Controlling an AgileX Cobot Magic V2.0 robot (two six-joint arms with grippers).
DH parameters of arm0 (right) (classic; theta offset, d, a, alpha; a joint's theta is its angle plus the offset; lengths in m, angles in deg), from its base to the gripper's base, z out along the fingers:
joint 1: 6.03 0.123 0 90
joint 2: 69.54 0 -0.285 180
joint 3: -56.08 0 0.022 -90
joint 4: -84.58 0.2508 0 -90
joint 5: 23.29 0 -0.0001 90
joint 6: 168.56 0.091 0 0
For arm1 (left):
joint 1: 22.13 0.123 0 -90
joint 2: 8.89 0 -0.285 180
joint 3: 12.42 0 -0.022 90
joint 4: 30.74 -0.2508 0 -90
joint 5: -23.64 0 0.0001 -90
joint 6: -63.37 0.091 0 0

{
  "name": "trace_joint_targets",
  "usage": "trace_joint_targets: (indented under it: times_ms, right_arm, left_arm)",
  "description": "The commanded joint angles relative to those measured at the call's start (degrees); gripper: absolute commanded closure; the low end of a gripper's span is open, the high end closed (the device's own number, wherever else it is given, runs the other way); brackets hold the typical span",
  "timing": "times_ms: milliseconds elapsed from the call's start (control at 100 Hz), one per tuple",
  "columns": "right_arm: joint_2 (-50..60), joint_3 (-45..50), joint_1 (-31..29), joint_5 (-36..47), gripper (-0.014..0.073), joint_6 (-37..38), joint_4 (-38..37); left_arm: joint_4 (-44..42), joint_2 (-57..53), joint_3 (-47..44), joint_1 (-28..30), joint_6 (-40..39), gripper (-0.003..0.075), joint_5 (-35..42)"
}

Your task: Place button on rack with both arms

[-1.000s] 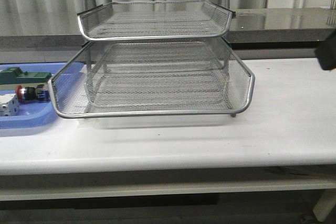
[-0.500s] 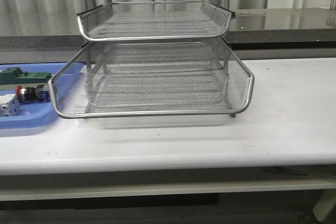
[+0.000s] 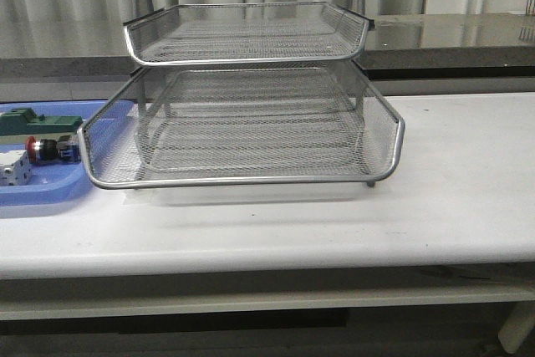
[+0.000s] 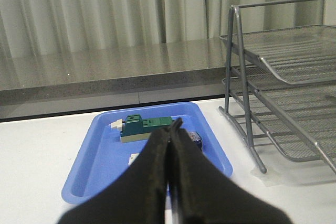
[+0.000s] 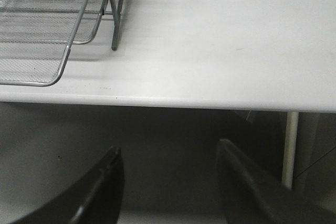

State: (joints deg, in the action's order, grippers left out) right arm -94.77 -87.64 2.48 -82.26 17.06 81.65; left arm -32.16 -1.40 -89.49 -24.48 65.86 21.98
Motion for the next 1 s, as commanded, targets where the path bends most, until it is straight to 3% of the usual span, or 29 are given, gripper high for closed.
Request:
trace_joint_targets:
  times_ms: [0, 150, 420, 990]
  right_arm:
    - [-0.04, -1.79, -0.05, 2.37, 0.0189, 0.00, -0.80]
    - [-0.04, -1.79, -0.05, 2.50, 0.0312, 0.00, -0.80]
    - [-0.04, -1.79, -0.05, 2.54, 0.0668, 0.00, -0.80]
    - [-0.04, -1.79, -0.05, 2.54, 0.0664, 0.00, -0.75]
  left_arm:
    - [0.39, -1.78, -3.19, 0.01, -0.60, 0.0741, 5.08]
    - [0.39, -1.78, -3.19, 0.01, -0.60, 0.0741, 5.08]
    - [0.39, -1.78, -3.19, 0.01, -0.60, 0.0741, 5.08]
    - [0.39, -1.78, -3.19, 0.01, -0.60, 0.0741, 5.08]
